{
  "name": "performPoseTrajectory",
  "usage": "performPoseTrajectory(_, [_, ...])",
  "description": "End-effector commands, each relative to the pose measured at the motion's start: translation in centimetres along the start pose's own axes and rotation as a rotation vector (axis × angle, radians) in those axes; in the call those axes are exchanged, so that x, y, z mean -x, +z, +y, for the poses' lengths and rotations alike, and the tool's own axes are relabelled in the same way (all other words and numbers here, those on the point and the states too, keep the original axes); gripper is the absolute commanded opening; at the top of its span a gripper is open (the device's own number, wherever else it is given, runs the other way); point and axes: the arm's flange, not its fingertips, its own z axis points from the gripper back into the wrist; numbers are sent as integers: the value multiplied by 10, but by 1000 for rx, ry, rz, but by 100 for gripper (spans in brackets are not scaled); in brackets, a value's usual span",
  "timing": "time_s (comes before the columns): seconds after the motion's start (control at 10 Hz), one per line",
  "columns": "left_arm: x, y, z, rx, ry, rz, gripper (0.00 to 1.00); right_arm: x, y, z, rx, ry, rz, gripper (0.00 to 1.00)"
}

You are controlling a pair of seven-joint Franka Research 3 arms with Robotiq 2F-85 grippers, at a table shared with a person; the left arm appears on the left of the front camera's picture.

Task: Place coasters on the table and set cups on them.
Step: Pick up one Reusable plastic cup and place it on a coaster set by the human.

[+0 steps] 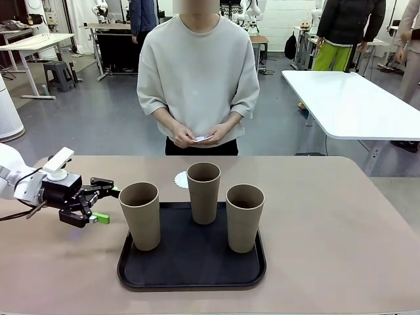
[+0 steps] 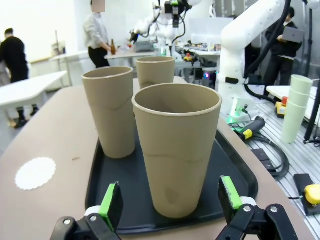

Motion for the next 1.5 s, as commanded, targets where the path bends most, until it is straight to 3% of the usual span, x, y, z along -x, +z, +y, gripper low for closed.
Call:
performPoseTrajectory(0.0, [4, -7, 6, -13, -29, -30, 100, -1, 0, 0, -18, 10, -2, 100])
performPoseTrajectory(1.4, [23, -60, 20, 94, 17, -19, 100, -1, 0, 0, -18, 10, -2, 100])
